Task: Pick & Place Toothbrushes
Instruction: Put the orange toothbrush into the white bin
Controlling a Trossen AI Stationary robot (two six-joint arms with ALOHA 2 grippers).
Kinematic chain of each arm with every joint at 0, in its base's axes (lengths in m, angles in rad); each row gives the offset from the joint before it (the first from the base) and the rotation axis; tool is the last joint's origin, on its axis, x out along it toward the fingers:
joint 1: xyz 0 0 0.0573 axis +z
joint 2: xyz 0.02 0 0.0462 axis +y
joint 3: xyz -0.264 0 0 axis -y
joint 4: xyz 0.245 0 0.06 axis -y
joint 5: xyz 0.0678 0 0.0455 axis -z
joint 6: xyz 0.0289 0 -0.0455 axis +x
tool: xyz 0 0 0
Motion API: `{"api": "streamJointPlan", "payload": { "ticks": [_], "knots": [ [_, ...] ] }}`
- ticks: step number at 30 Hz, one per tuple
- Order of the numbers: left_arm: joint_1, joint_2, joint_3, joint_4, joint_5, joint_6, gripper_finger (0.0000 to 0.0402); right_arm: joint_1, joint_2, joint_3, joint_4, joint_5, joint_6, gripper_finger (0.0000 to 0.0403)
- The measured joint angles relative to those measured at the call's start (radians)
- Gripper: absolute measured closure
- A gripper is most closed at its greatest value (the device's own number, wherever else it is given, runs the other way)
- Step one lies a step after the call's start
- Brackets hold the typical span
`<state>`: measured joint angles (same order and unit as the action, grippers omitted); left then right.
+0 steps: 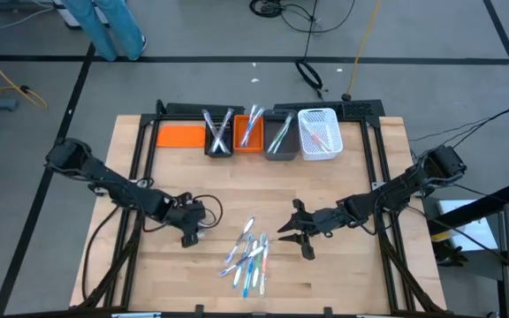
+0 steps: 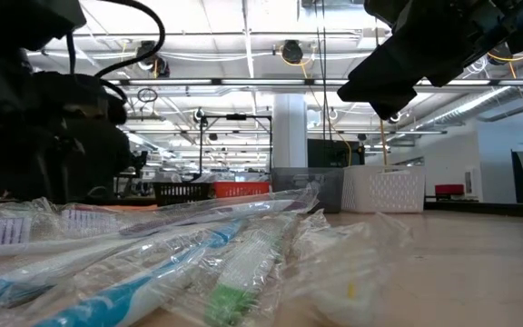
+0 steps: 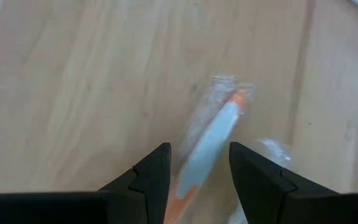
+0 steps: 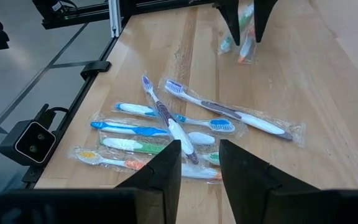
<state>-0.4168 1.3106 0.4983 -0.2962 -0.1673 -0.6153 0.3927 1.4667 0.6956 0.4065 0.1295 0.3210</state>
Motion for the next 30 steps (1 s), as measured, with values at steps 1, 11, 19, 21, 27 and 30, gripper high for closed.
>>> {"api": "streamJointPlan", "payload": {
  "ticks": [1, 11, 19, 21, 27, 30],
  "knots": [
    [-0.007, 0.002, 0.000, 0.003, 0.000, -0.004, 0.0239, 0.000, 0.000, 0.000, 0.000, 0.000, 0.000, 0.0303],
    [-0.057, 0.078, 0.002, 0.011, -0.017, -0.073, 0.0349, 0.000, 0.000, 0.000, 0.001, 0.000, 0.000, 0.0303],
    [-0.056, 0.068, 0.010, 0.015, -0.058, -0.093, 0.0392, 0.000, 0.000, 0.000, 0.008, 0.000, 0.000, 0.0303],
    [-0.056, 0.068, 0.023, -0.004, -0.087, -0.087, 0.0394, 0.000, 0.000, 0.000, 0.008, 0.000, 0.000, 0.0303],
    [-0.054, 0.064, 0.113, -0.071, -0.161, -0.030, 0.0396, 0.002, 0.000, 0.000, 0.008, 0.000, 0.009, 0.0303],
    [-0.054, 0.064, 0.185, -0.111, -0.206, 0.015, 0.0395, 0.002, 0.000, 0.000, 0.006, 0.000, 0.019, 0.0303]
  ]
}}
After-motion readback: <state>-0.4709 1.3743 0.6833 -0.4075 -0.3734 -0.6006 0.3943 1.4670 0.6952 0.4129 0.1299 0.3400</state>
